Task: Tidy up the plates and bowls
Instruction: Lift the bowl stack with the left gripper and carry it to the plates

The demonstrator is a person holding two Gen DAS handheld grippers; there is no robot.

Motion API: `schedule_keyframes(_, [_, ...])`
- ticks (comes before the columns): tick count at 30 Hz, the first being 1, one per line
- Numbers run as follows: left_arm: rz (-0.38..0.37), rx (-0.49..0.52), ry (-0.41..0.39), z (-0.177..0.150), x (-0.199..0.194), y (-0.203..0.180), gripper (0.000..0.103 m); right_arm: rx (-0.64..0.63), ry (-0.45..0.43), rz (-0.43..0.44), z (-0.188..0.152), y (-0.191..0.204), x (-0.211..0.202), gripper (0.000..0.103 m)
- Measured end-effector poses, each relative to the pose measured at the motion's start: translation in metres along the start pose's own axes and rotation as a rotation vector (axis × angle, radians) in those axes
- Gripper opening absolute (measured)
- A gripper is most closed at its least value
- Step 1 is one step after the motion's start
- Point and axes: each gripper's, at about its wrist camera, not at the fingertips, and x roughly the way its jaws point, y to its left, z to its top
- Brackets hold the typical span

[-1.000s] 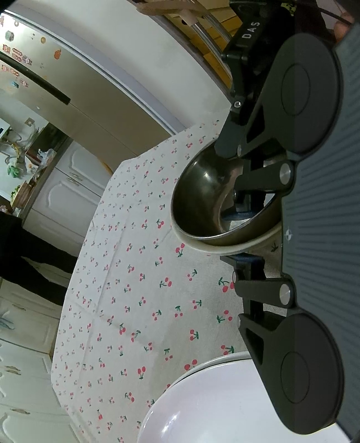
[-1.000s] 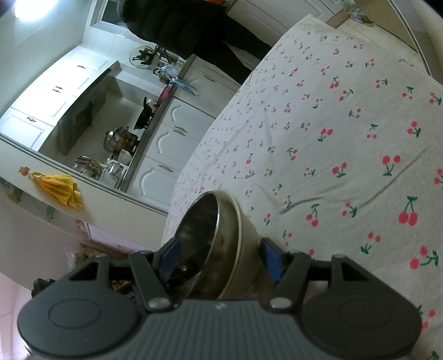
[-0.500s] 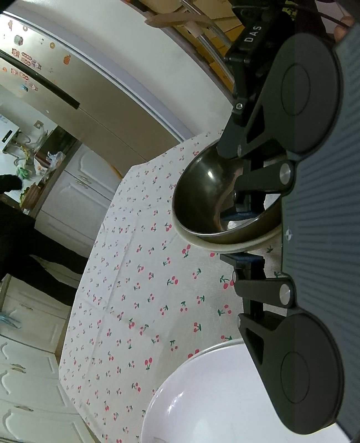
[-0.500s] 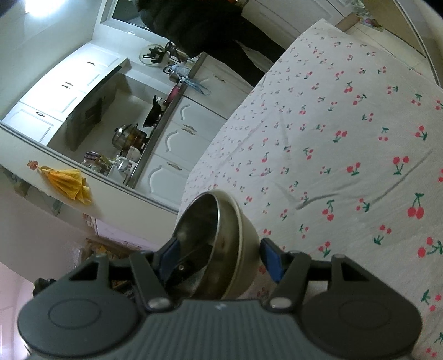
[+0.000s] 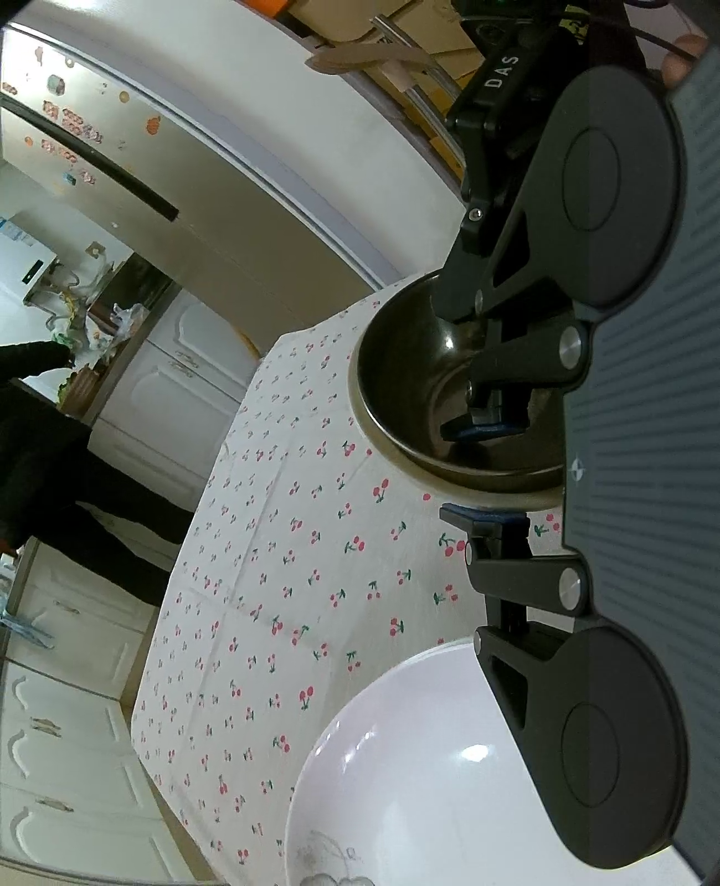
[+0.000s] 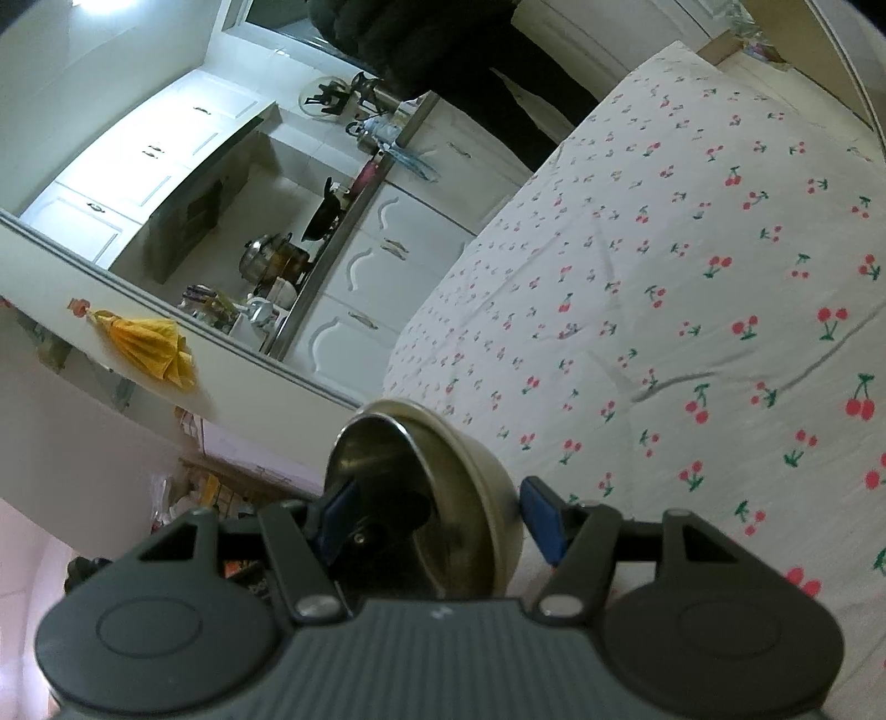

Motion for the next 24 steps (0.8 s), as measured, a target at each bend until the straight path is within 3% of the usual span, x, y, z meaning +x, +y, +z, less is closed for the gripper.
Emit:
schedule_keyframes(13, [0.004, -0.023, -0.066, -0.004, -0.030, 0.004, 0.022, -0.051, 0.030, 0.034, -0.009, 0.028, 0.004, 0.064])
schedule_keyframes(24, [0.057, -0.093, -0.134, -0.009, -0.063, 0.033, 0.022, -0.091, 0.143, 0.064, -0.023, 0.059, 0.038, 0.064])
